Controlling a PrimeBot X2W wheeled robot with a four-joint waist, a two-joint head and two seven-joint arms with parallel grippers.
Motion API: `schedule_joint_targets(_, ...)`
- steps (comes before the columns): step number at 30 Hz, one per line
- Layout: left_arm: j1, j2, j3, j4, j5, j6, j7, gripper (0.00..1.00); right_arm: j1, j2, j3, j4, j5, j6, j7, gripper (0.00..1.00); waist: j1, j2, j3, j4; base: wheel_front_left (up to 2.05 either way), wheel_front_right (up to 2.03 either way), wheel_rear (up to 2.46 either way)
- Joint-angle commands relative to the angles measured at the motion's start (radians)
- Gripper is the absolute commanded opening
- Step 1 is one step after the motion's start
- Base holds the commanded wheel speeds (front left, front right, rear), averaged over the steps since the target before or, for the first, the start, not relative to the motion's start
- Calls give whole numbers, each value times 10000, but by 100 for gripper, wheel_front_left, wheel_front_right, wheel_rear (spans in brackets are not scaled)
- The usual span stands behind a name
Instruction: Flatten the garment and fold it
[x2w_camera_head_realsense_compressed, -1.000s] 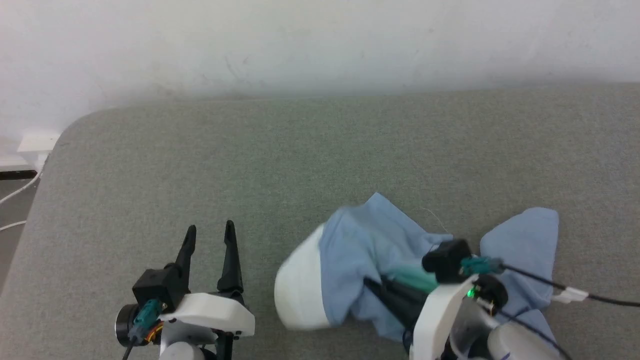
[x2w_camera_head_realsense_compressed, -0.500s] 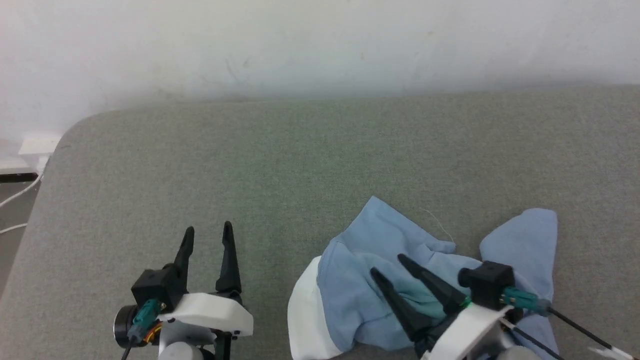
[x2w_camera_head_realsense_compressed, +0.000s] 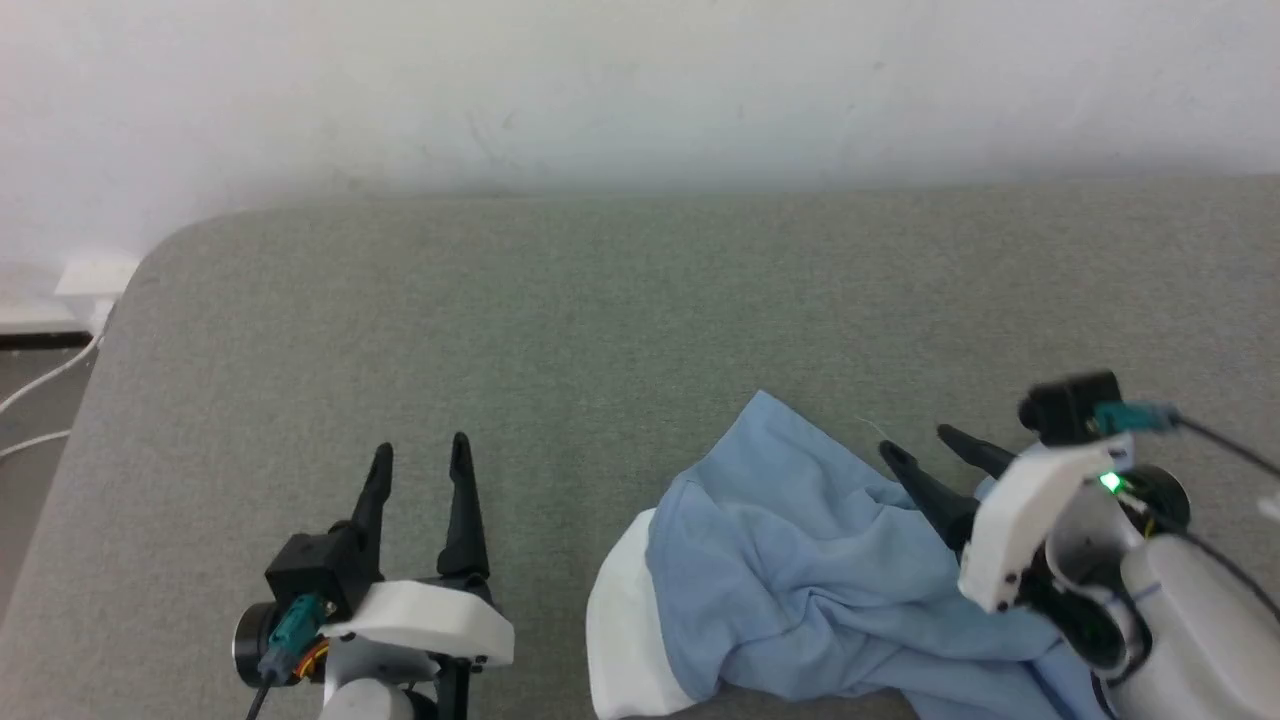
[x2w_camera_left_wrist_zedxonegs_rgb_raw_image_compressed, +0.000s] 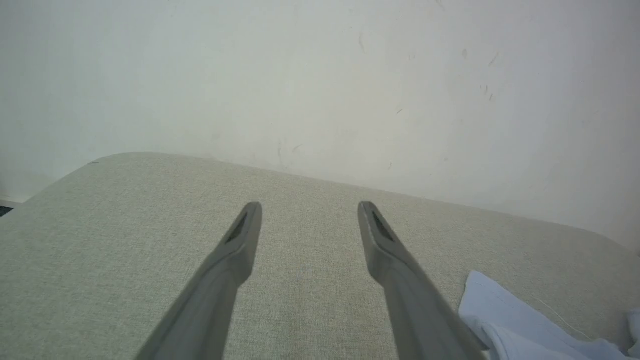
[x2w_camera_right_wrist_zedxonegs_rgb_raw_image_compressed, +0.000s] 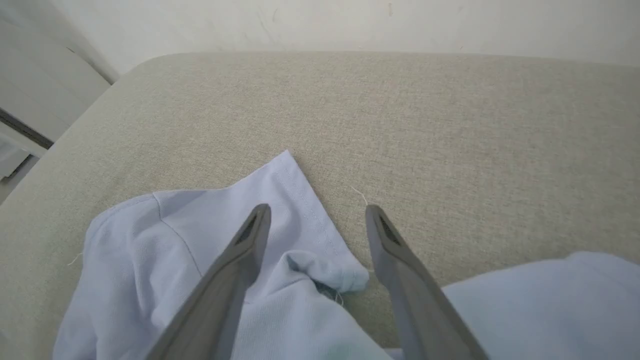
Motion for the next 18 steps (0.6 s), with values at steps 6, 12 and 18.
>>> schedule_joint_targets(6, -602, -122, -143, -132, -1, -124, -47, 100, -1967, -491, 1273, 1243, 1203, -7, 2287, 100, 0, 0, 876, 836, 0, 0, 0)
schedule_joint_targets(12, -1180, -211, -349, -162, 14, -204, -47, 100, -3280, -530, 1801, 3028, 1682, -7, 3700, 100, 0, 0, 1501, 1392, 0, 0, 0)
schedule_joint_targets(18, -1366, -242, -395, -120, 32, -221, -47, 100, -3667, -302, 2550, 4297, 2084, -7, 5359, 66, 0, 0, 1642, 1576, 0, 0, 0)
